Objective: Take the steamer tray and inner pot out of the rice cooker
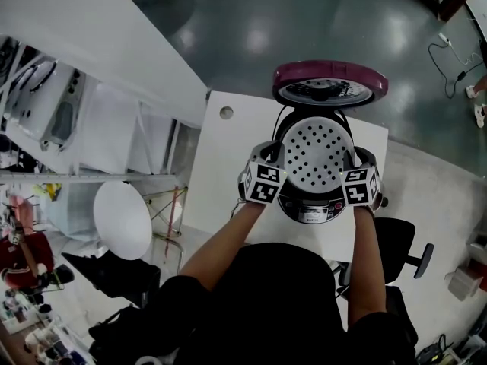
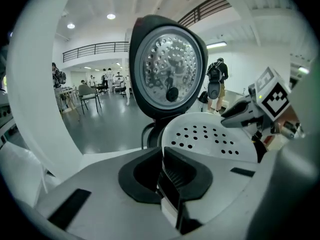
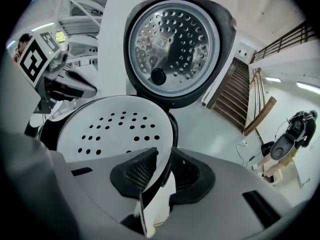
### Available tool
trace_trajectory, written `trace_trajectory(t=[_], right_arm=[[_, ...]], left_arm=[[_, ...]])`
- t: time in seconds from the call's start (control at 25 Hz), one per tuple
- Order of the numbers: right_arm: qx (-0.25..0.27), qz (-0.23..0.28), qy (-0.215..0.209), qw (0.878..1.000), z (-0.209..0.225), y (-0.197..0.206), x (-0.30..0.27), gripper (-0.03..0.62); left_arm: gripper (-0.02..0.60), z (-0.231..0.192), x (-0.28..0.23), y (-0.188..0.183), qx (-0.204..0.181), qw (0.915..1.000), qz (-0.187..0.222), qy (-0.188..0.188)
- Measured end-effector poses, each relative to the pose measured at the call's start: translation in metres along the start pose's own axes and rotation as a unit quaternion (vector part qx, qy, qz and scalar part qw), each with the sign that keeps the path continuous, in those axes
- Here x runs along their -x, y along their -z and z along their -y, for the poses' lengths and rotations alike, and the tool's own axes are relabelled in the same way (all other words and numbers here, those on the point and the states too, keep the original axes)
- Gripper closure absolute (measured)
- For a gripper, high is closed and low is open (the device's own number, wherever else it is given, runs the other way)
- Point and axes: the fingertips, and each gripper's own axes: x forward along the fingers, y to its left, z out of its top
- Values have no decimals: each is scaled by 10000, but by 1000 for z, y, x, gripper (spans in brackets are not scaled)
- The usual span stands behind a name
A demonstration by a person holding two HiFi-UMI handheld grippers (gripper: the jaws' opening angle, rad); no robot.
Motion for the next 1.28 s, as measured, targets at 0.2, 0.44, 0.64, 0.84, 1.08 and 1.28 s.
trace_trajectory(t=[0.2, 0.44, 0.64, 0.84, 1.08, 1.28], right_arm=[[-201, 264, 14, 9994, 2, -6, 13, 521], [-327, 440, 33, 9985, 2, -3, 24, 517], [-419, 569, 29, 9975, 1, -3, 32, 513], [-495, 700, 93, 9963, 3, -3, 40, 513], [-797, 1001, -21, 9918, -5, -9, 58, 517], [-1043, 1486, -222, 9831, -6, -21, 83, 525]], left_arm=[[568, 14, -3, 2, -11, 9998, -49, 207], [429, 13, -13, 8, 4, 9995, -236, 231], [489, 16, -10, 1, -80, 9998, -135, 139], [508, 20, 1, -8, -1, 9999, 74, 78], [514, 20, 33, -18, 92, 9993, 357, 57], [525, 23, 70, -33, 262, 9971, 682, -215]])
